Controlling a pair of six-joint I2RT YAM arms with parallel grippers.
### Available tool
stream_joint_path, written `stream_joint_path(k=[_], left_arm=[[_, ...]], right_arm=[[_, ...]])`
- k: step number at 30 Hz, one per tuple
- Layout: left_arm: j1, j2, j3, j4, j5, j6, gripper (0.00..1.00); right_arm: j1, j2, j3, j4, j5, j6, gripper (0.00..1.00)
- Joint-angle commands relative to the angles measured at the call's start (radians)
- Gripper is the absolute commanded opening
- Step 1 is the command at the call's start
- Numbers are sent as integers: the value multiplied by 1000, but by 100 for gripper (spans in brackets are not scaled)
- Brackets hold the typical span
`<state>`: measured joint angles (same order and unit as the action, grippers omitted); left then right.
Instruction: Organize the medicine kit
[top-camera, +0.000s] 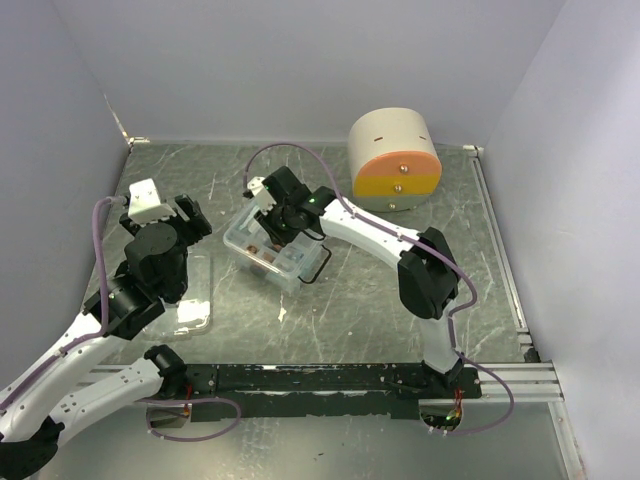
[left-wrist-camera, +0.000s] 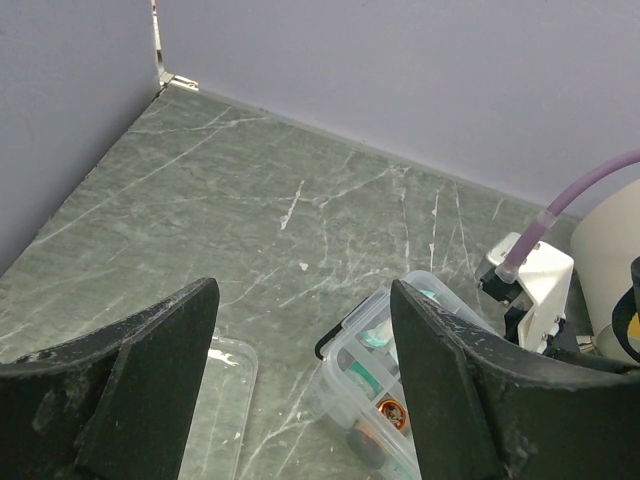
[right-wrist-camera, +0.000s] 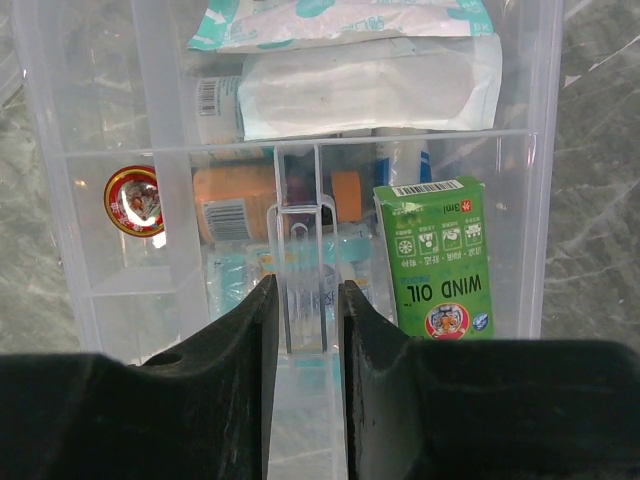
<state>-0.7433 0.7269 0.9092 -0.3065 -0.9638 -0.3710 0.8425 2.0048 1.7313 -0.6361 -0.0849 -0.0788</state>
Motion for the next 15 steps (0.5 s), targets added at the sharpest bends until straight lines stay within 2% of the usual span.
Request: stream_joint_path(k=[1, 4, 13, 15], left_arm=[[-5, -1, -6, 20, 10, -2, 80], [-5, -1, -6, 19, 10, -3, 81], [-4, 17, -4, 22, 37, -5, 85], [-4, 25, -5, 23, 53, -7, 87]], right_arm=[[0, -15, -44, 77, 12, 7, 0], [0, -11, -47, 70, 13, 12, 4], [0, -74, -41, 60, 41, 68, 36], [-1, -102, -47, 75, 48, 84, 40]])
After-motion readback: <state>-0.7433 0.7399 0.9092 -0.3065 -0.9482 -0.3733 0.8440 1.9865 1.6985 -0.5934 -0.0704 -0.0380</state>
